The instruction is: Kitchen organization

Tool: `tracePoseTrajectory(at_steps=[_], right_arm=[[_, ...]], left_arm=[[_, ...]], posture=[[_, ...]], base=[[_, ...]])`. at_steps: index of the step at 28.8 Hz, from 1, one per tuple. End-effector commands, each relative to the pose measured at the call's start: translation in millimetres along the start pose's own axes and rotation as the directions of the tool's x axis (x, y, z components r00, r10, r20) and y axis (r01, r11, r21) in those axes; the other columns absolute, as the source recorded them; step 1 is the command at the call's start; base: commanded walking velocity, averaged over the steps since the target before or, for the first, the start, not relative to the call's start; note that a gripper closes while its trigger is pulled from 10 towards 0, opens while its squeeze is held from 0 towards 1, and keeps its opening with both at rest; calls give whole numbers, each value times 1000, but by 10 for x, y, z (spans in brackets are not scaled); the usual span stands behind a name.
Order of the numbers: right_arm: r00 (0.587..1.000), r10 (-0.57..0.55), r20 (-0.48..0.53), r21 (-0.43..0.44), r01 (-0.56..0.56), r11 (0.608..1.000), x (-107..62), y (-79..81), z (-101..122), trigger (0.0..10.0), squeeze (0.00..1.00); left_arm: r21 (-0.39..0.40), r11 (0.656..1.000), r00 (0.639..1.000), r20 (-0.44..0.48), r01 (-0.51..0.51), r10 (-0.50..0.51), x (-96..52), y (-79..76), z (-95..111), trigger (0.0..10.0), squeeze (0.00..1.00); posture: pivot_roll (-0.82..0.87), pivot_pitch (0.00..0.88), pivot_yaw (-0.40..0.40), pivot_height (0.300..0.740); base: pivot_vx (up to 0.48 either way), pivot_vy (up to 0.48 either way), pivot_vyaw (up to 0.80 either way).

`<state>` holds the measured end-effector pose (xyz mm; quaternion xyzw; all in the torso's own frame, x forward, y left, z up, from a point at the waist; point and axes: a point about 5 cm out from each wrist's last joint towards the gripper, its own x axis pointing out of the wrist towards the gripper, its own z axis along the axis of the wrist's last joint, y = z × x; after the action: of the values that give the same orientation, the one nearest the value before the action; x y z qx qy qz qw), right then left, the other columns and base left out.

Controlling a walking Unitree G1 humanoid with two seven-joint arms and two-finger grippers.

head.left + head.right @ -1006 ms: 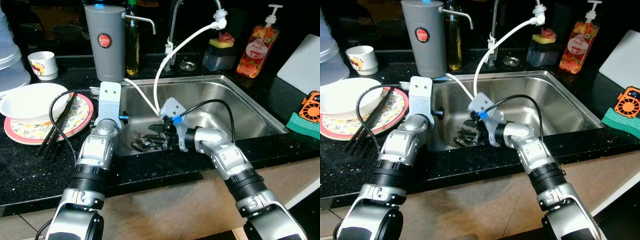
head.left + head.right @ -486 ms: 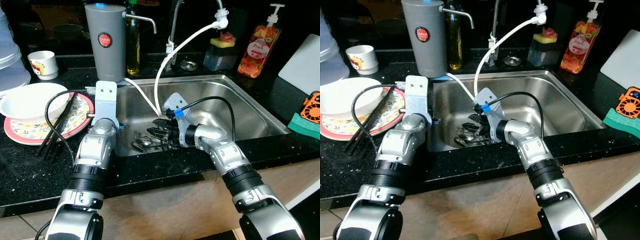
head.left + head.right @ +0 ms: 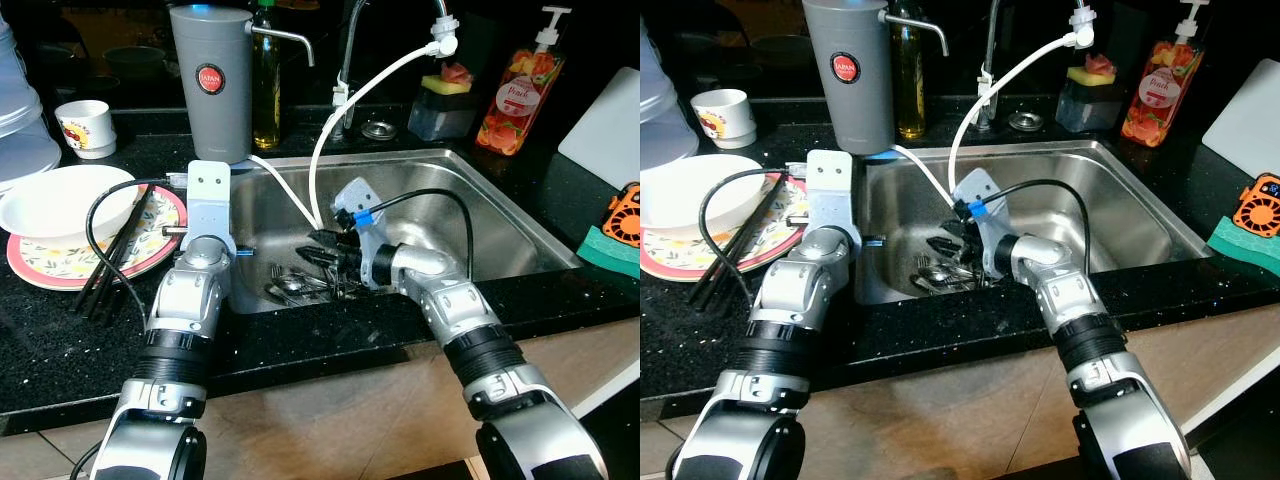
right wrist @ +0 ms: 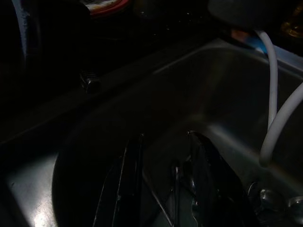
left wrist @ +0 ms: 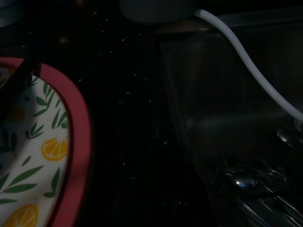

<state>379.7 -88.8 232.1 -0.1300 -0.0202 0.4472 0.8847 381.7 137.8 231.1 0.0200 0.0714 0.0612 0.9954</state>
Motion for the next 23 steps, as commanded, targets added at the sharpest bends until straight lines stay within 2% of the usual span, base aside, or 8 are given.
tracePoseTrajectory(at_steps=[1,4,5,6,7,15,17,23], right_arm=[[1000,-6,14,13,6,1000,6,-14,6,10000,0],[1000,-5,16,-14,5,1000,15,-8,22,10000,0],[1000,-9,18,-20,10,1000,17,-7,23,10000,0],[1000,-9,18,-20,10,1000,17,-7,23,10000,0],[999,-23,23,-22,23,999,19,-14,23,10000,0],[986,-160,34,-3,160,987,5,-120,19,10000,0],[986,-161,43,-5,161,987,3,-123,50,10000,0],[988,-148,51,-20,149,989,10,-112,73,10000,0]], left_arm=[[-6,1000,999,-44,24,-24,0,-40,-163,0,0],[58,987,984,86,150,-155,-91,-213,33,0,0],[89,978,970,138,191,-202,-135,-270,110,4471,0],[89,978,970,138,191,-202,-135,-270,110,4471,0],[107,970,953,191,218,-236,-180,-316,193,10000,0],[221,953,901,335,209,-275,-418,-396,598,10000,0],[227,971,963,234,77,-131,-399,-186,518,10000,1000],[187,982,975,206,39,-78,-489,32,451,10000,1000]], posture=[[-25,129,-49,740],[-25,132,-49,740],[-24,130,-49,740],[-24,130,-49,740],[-21,130,-51,740],[-16,126,-47,740],[-17,126,-43,740],[-11,125,-47,740]], base=[[0,0,0],[0,0,0],[0,0,0],[0,0,0],[0,0,0],[0,0,0],[0,0,0],[0,0,0]])
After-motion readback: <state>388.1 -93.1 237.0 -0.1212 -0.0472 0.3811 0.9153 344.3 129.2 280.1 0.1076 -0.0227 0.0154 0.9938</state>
